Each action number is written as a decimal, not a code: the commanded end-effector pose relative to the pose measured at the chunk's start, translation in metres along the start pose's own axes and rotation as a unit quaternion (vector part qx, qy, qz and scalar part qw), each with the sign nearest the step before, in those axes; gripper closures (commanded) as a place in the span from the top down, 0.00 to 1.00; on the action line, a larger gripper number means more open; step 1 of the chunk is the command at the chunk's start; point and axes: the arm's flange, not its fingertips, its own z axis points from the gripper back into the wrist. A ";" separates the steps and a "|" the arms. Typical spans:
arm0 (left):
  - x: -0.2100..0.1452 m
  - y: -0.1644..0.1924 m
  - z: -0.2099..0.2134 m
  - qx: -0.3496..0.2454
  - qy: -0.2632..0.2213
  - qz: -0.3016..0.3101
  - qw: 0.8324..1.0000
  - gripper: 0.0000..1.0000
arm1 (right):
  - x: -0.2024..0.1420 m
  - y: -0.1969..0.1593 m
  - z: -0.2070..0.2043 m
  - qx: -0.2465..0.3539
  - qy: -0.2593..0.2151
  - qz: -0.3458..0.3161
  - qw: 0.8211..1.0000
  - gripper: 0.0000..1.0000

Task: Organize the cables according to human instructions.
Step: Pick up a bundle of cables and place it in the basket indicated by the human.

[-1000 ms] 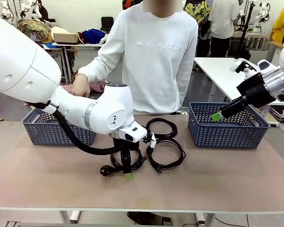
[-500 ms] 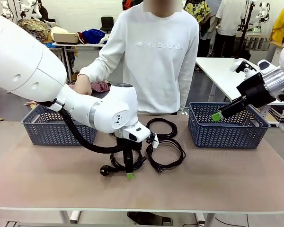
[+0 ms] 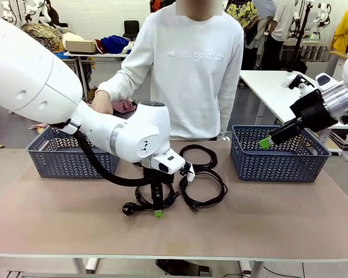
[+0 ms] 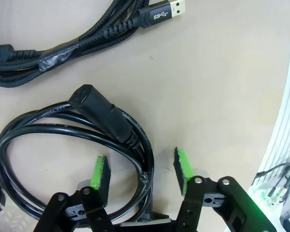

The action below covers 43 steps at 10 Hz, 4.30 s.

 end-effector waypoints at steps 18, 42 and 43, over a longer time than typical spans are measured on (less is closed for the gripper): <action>0.005 -0.017 0.134 0.103 0.023 -0.005 0.994 0.00 | 0.001 -0.003 -0.001 0.009 -0.010 0.008 1.000 1.00; -0.182 0.071 0.249 0.147 0.033 -0.063 0.987 0.15 | 0.001 -0.003 -0.001 0.009 -0.010 0.008 1.000 1.00; -0.196 0.075 0.249 0.149 0.036 -0.069 0.986 0.15 | 0.001 -0.003 -0.001 0.009 -0.010 0.008 1.000 1.00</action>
